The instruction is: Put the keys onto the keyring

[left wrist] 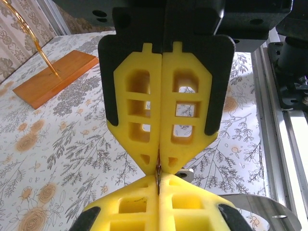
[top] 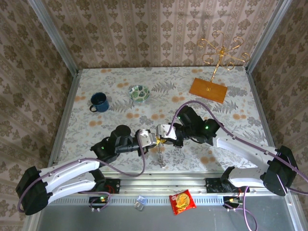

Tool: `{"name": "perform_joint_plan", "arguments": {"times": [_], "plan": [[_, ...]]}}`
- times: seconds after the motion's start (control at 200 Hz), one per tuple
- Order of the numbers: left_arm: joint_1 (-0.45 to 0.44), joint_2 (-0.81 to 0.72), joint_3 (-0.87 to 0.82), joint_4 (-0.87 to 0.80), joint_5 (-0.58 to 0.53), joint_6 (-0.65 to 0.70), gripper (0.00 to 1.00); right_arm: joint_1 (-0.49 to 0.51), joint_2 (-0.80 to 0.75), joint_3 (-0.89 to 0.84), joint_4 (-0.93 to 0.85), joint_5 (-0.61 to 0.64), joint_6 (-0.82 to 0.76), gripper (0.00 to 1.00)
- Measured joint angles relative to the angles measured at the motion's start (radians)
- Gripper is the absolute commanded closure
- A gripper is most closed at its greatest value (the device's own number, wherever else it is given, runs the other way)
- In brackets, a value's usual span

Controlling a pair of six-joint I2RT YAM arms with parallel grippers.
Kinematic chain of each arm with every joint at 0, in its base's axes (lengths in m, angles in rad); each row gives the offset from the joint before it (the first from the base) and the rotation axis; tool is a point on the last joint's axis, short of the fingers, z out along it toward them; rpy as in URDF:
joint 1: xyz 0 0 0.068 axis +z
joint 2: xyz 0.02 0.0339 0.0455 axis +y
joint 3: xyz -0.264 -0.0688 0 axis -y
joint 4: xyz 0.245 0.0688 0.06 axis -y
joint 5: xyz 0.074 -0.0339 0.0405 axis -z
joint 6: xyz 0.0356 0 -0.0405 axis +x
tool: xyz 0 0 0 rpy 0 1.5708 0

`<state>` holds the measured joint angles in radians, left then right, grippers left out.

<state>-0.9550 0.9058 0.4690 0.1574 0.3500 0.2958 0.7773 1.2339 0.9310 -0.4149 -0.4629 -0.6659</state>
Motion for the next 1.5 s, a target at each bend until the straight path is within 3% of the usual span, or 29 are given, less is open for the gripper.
{"name": "perform_joint_plan", "arguments": {"times": [0.055, 0.22, 0.465, 0.74, 0.915, 1.175, 1.5], "plan": [[0.0, -0.003, -0.001, 0.005, -0.003, 0.001, 1.0, -0.01, -0.011, -0.017, 0.021, -0.012, 0.019, 1.0], [0.0, -0.039, -0.063, 0.097, -0.016, -0.01, 1.0, -0.035, -0.05, -0.079, 0.1, -0.04, 0.099, 0.85], [0.0, -0.042, -0.162, 0.27, -0.034, -0.066, 1.0, -0.062, -0.054, -0.177, 0.187, -0.053, 0.21, 0.88], [0.0, -0.037, -0.168, 0.33, -0.036, -0.083, 1.0, -0.075, -0.065, -0.183, 0.253, -0.073, 0.254, 0.72], [0.0, -0.037, -0.168, 0.33, -0.035, -0.082, 1.0, -0.079, -0.097, -0.184, 0.253, -0.077, 0.248, 0.67], [0.0, -0.037, -0.168, 0.33, -0.032, -0.066, 1.0, -0.079, -0.079, -0.18, 0.252, -0.108, 0.246, 0.72], [0.0, -0.042, -0.168, 0.326, -0.028, -0.063, 1.0, -0.082, -0.056, -0.178, 0.258, -0.135, 0.246, 0.93]]}}
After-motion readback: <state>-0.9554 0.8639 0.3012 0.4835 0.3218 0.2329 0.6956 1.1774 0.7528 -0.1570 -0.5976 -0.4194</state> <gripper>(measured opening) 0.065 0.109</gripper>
